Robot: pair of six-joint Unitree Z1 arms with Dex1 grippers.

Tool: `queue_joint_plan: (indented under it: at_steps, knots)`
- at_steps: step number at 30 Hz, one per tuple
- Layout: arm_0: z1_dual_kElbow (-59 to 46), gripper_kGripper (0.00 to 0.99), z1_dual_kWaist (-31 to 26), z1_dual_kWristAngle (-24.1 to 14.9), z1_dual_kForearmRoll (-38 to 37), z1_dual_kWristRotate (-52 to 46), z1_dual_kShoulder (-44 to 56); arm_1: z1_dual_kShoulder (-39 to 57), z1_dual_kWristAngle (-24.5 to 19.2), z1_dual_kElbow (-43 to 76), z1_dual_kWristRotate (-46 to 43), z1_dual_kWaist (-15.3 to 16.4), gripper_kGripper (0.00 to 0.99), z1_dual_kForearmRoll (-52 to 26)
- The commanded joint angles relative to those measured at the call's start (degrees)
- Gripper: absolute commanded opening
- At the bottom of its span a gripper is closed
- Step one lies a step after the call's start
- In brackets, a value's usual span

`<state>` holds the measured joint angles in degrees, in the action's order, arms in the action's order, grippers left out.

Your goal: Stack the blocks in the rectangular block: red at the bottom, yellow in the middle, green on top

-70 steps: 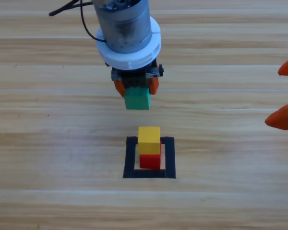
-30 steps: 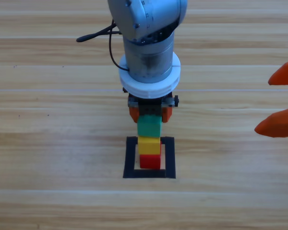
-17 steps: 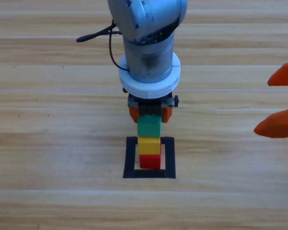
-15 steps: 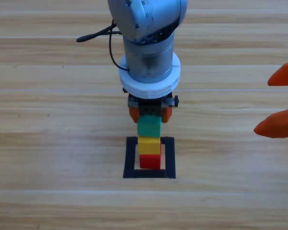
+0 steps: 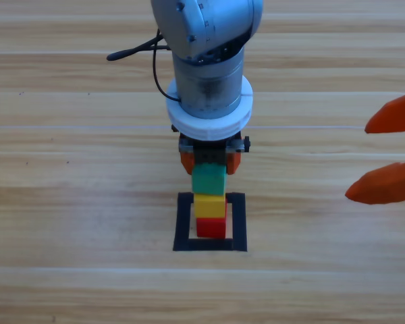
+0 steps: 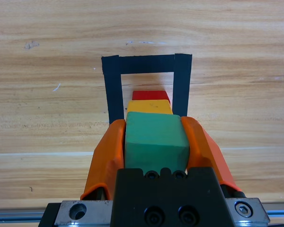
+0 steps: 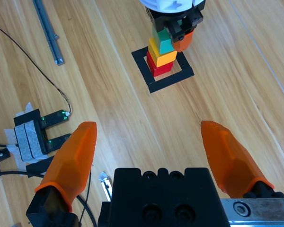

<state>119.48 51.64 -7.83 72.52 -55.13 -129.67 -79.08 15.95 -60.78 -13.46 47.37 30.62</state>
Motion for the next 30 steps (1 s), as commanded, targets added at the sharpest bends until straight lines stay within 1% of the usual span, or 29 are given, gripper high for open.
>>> queue_joint_plan:
  at_steps: [1, 7, 8, 9, 10, 11, 12, 22, 25, 27, 29, 30]
  knots:
    - [-1.71, 0.0, 0.39, -0.08, 0.25, -0.33, -1.37, -1.78, 1.19, -0.13, -0.52, -1.67, 0.968, 0.31]
    - [-1.62, 0.0, 0.39, -0.08, -0.02, -0.33, -1.46, -1.78, 1.19, -0.13, -0.69, -1.58, 0.968, 0.49]
    - [-1.53, 0.043, 0.39, 0.01, -0.28, -0.16, -1.46, -1.87, 1.19, -0.13, -0.78, -1.67, 0.968, 0.49]
    - [-1.09, 0.19, 0.39, 0.01, -0.37, -0.07, -1.55, -1.96, 1.19, -0.04, -0.96, -1.58, 0.968, 0.49]
    - [-0.39, 0.597, 0.48, 0.09, -0.37, 0.02, -1.46, -2.13, 1.19, -0.04, -1.05, -1.58, 0.968, 0.49]
    - [-0.3, 0.887, 0.57, 0.09, -0.37, -0.07, -1.11, -2.31, 1.19, -0.13, -1.05, -1.58, 0.968, 0.49]
    - [-0.3, 0.982, 0.57, 0.18, -0.37, -0.07, -0.93, -2.31, 1.19, -0.13, -1.05, -1.58, 0.968, 0.58]
    - [0.84, 0.99, 0.57, -0.08, -0.1, 0.72, -0.58, -2.13, 1.1, -0.04, -1.05, -1.58, 0.968, 1.02]
    - [3.12, 0.99, 0.57, -0.52, 0.42, 1.16, -0.05, -1.96, 1.1, -0.13, -1.05, -1.67, 0.968, 1.19]
    - [4.97, 0.99, 0.66, -2.02, 2.27, 1.07, 1.97, -1.78, 1.1, -0.4, -1.05, -1.58, 0.968, 1.46]
    - [4.44, 0.99, 0.75, -3.77, 3.06, 1.07, 5.4, -1.87, 1.02, -0.84, -1.05, -1.58, 0.968, 2.07]
    - [1.72, 0.99, 1.27, -6.76, 3.06, 1.07, 10.05, -1.87, 0.93, -1.01, -1.05, -1.58, 0.968, 2.16]
